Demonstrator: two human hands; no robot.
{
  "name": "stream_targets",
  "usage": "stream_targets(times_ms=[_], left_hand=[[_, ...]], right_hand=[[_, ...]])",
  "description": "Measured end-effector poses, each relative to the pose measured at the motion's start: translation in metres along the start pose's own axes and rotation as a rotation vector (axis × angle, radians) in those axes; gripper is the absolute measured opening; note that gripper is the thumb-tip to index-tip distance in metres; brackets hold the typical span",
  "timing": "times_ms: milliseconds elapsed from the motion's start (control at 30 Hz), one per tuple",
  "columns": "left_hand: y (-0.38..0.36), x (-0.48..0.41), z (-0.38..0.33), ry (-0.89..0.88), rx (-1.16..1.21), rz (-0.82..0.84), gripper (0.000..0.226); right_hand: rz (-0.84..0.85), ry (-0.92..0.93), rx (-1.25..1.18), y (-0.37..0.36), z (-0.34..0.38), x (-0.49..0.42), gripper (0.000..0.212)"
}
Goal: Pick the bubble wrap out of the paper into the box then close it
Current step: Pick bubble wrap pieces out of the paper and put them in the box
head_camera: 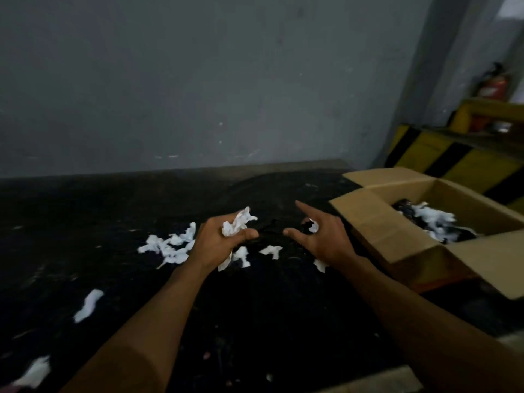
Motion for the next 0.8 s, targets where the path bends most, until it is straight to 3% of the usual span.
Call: stream_targets(times_ms=[167,433,567,800], left_hand=[[-0.085,-0.010,-0.042,-0.070,0.007,0.094,0.036],[-0.234,-0.046,-0.122,-0.167,0.002,0.195,0.042],[-0.322,-0.064,-0.151,-0.181,0.000,0.152,0.017],[-0.434,-0.096,-0.179,-0.219,-0.030,0.104,0.029]], right_hand=[[-0.045,-0.097,0.084,0.075,-0.034,0.031,0.073],[-0.209,-0.162,0.134,0.211,-0.135,0.054,0.069],[-0.281,-0.168,0.151,0.278,-0.199,0.057,0.065],[-0.272,-0.171,0.163,0.353,-0.282,0.043,0.062]])
Point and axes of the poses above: each hand's wrist, its own x-axis away from the middle knuckle, its own y-axis out of the back of the hand, z = x × y, the point moved 3 cm from there along -x, towards the middle knuckle, and after that the axes turned 2 degrees about z, right-handed, at the moved point
